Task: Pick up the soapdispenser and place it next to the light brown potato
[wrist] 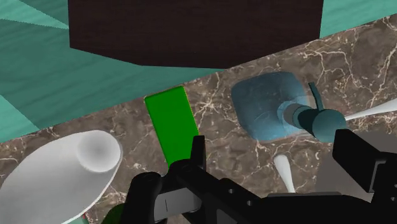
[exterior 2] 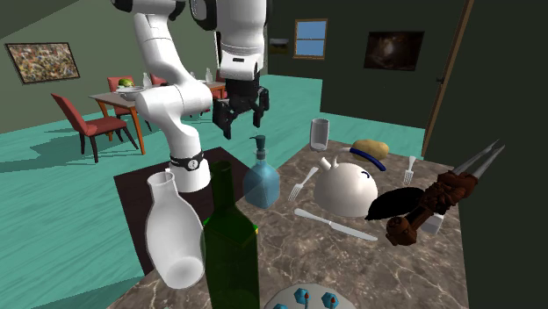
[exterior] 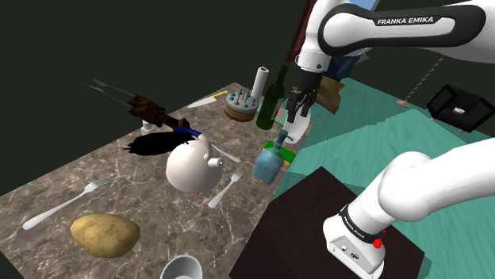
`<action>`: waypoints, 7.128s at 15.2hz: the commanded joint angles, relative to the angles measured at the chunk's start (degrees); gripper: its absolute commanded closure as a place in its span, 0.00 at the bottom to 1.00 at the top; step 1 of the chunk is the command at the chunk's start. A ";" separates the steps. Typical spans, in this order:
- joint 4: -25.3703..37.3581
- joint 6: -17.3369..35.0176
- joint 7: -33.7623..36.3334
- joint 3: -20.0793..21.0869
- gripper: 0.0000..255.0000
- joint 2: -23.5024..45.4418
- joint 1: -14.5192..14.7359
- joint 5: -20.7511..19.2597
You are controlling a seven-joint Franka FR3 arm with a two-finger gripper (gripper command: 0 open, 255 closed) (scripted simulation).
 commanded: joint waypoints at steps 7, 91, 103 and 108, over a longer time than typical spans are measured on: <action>0.92 5.49 2.61 2.62 0.00 11.54 3.01 6.12; 39.08 -30.49 12.51 3.87 1.00 12.55 4.47 7.60; 47.67 -20.96 25.83 12.46 1.00 27.68 10.41 9.43; 55.07 -18.53 31.23 15.07 1.00 36.41 13.68 8.11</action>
